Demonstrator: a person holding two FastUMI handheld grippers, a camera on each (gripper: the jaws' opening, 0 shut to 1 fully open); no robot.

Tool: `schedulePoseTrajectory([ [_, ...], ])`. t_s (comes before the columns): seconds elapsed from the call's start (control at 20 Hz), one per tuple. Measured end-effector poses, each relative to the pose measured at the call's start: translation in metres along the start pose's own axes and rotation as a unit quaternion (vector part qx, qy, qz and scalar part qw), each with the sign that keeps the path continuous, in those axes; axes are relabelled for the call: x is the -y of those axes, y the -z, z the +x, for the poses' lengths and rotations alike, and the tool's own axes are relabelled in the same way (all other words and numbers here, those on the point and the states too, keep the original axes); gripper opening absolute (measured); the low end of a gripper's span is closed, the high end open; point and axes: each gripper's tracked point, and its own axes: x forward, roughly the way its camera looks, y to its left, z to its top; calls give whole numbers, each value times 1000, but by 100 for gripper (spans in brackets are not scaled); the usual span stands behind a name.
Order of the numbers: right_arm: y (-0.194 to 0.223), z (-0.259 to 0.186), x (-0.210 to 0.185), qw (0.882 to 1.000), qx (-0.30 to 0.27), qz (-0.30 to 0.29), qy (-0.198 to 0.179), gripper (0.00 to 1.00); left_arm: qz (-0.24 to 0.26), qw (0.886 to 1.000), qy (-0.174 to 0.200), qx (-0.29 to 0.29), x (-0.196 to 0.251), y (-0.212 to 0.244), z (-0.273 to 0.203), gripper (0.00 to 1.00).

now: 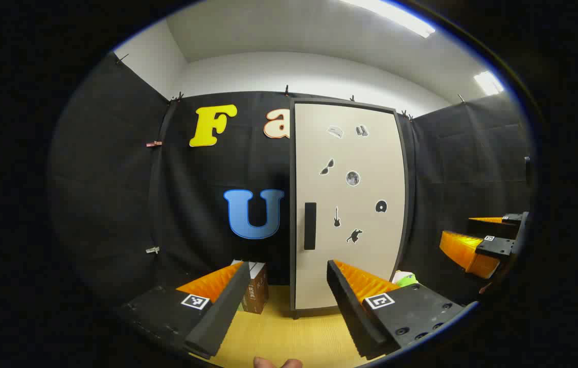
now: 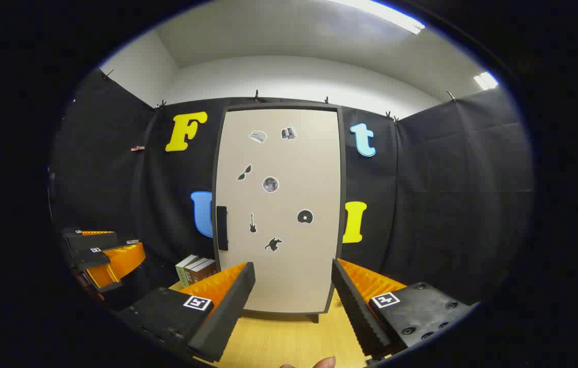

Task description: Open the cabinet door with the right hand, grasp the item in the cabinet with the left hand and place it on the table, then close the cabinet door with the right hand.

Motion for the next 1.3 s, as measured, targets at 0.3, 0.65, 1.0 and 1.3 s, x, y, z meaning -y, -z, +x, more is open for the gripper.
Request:
schedulePoseTrajectory([
  [0.3,-3,2,1,1000,3,4,3,97,1,1000,0,2,1,-3,4,95],
  [0.65,-3,3,0,1000,4,-1,6,97,11,1000,-5,2,0,-4,4,95],
  [1.0,-4,4,-4,1000,5,-1,5,97,4,1000,4,4,1,-4,6,95],
  [1.3,-11,29,-32,1000,10,5,-20,97,6,1000,4,1,-12,-2,5,95],
])
